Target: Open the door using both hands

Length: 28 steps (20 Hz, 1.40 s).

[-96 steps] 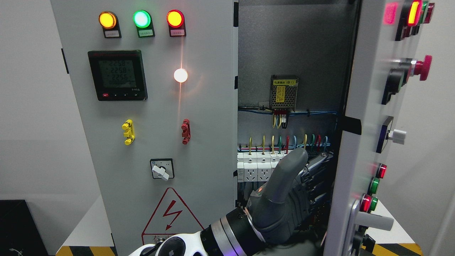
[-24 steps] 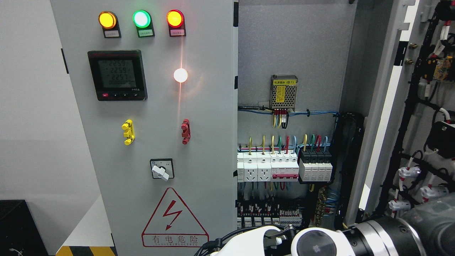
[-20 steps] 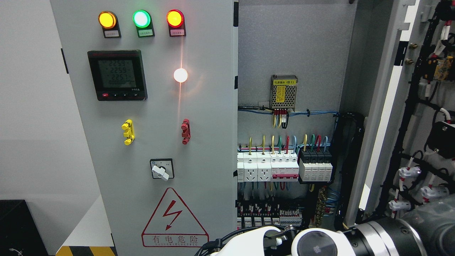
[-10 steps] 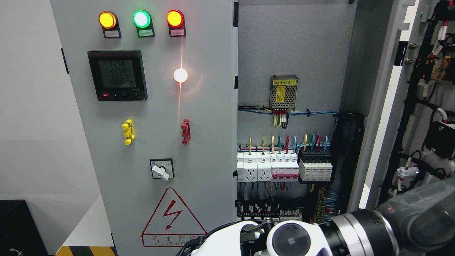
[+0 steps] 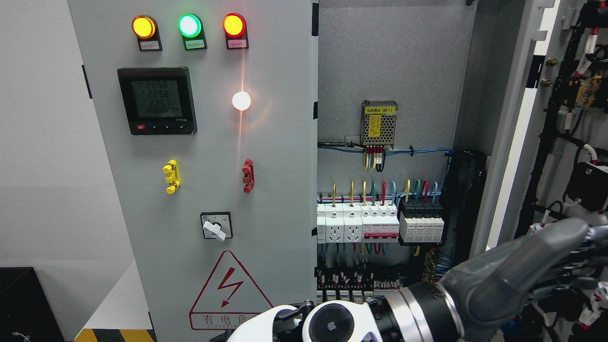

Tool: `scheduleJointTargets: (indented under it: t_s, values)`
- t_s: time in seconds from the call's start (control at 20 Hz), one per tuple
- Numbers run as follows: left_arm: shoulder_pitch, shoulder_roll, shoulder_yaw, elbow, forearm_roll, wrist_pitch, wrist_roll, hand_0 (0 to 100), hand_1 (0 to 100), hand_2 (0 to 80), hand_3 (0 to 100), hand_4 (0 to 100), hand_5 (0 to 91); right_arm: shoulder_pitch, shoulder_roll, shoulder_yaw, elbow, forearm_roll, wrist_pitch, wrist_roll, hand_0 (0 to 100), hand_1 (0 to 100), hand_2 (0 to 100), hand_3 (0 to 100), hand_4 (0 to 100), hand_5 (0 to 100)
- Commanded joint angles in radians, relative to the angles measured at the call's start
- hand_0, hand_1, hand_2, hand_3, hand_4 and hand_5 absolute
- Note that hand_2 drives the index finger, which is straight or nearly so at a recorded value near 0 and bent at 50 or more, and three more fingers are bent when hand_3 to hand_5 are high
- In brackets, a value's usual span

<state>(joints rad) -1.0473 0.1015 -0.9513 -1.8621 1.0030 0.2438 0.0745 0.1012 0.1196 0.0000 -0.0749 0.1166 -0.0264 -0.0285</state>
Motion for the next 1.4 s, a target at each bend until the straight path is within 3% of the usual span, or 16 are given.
scheduleJointTargets:
  t_s: [0.0, 0.25, 0.4, 0.55, 1.35]
  values:
    - [0.139, 0.217, 0.097, -0.115, 0.0, -0.008, -0.001, 0, 0, 0.0, 0, 0, 0.0, 0.0, 0.0, 0.015, 0.0, 0.0, 0.0, -0.001, 19, 0, 0, 0, 0, 0]
    - [0.298, 0.306, 0.147, -0.141, 0.0, -0.023, -0.001, 0, 0, 0.0, 0, 0, 0.0, 0.0, 0.0, 0.015, 0.0, 0.0, 0.0, -0.001, 19, 0, 0, 0, 0, 0]
    - [0.455, 0.319, 0.198, -0.14, -0.003, -0.023, 0.001, 0, 0, 0.0, 0, 0, 0.0, 0.0, 0.0, 0.015, 0.0, 0.0, 0.0, -0.001, 19, 0, 0, 0, 0, 0]
    - [0.545, 0.342, 0.213, -0.135, -0.003, -0.024, 0.001, 0, 0, 0.0, 0, 0, 0.0, 0.0, 0.0, 0.015, 0.001, 0.0, 0.0, -0.001, 19, 0, 0, 0, 0, 0]
    - [1.047, 0.345, 0.285, 0.198, -0.012, -0.067, -0.006, 0, 0, 0.0, 0, 0, 0.0, 0.0, 0.0, 0.017, 0.0, 0.0, 0.0, -0.001, 19, 0, 0, 0, 0, 0]
